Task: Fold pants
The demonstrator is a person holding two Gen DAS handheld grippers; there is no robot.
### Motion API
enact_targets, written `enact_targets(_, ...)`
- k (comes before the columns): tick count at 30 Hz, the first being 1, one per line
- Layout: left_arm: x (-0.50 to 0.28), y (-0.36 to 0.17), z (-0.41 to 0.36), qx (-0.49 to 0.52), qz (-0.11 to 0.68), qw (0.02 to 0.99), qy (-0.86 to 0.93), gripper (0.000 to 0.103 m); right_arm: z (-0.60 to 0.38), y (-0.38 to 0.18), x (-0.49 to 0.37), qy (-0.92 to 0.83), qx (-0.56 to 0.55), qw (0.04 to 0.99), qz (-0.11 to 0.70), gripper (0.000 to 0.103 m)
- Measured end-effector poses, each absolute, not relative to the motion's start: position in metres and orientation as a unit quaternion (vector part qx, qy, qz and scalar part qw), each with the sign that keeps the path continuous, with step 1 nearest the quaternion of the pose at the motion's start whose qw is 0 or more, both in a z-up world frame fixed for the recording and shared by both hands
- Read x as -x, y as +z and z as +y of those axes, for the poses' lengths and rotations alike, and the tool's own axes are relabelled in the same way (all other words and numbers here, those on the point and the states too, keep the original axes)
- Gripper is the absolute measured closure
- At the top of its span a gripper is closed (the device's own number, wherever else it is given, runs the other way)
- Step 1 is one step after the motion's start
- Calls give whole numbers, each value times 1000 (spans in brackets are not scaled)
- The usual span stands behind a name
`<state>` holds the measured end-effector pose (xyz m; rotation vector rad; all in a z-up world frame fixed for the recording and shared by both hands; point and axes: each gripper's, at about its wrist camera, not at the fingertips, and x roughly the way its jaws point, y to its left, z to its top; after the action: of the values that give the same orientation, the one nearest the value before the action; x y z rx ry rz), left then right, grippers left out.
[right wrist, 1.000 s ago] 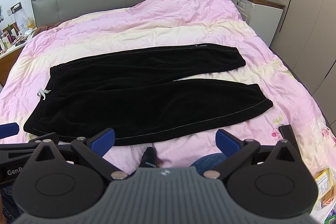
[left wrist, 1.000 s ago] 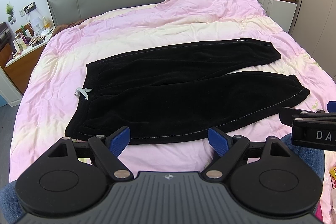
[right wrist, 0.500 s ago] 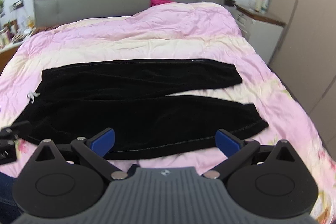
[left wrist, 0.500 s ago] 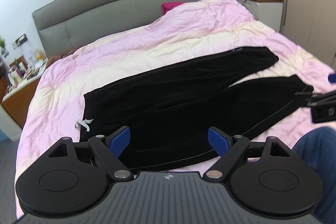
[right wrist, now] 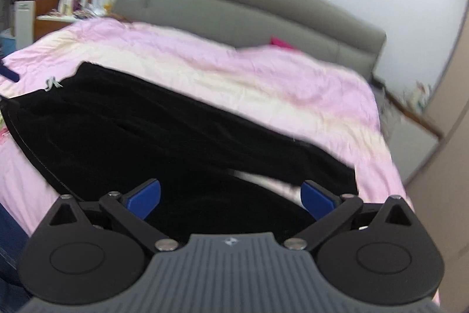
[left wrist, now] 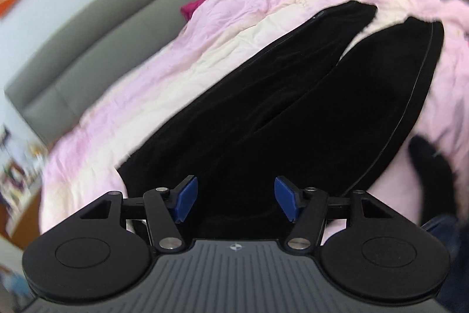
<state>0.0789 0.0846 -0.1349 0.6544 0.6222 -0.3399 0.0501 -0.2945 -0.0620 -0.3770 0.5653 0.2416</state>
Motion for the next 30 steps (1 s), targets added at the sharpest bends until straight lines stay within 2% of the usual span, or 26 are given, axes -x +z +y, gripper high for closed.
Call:
enact_targets(2,-71,-146,91,-380,249,869,-196,31,-306,-67,-54,149,217,937,230,5)
enact_targets(4,-67,-161,94,-441,225,842,-215,31,-311,-75,-69,142,266,925,231,5)
enact_targets(9,-62,-207,100,-538,235,761,-277,31,-319,-109,-96,148,384,880,236,6)
enact_targets(10,-62,-215,101,-545,244,749,-288,31,-321,-118,-99,160,403,869,238,7)
enact_targets(12,-63,-230,106,-556,265,727,-304,31,-320,-140,-107,181,445,837,264,18)
enact_targets(14,-61,-247,114,-568,282,708,-311,31,-318,-164,-109,204,485,802,282,25)
enact_targets(19,-62,-269,138,-585,311,681,-314,31,-328,-208,-112,262,526,743,320,29)
enact_targets(21,-67,-268,148,-584,323,675,-315,31,-336,-219,-116,279,529,728,335,35)
enact_targets(25,-72,-265,164,-578,334,670,-325,31,-354,-242,-121,304,550,691,358,37)
enact_targets(27,-78,-260,162,-568,343,673,-326,31,-363,-254,-122,315,563,667,372,43)
enact_targets(30,-74,-255,168,-557,353,678,-327,31,-375,-269,-120,317,578,649,380,45)
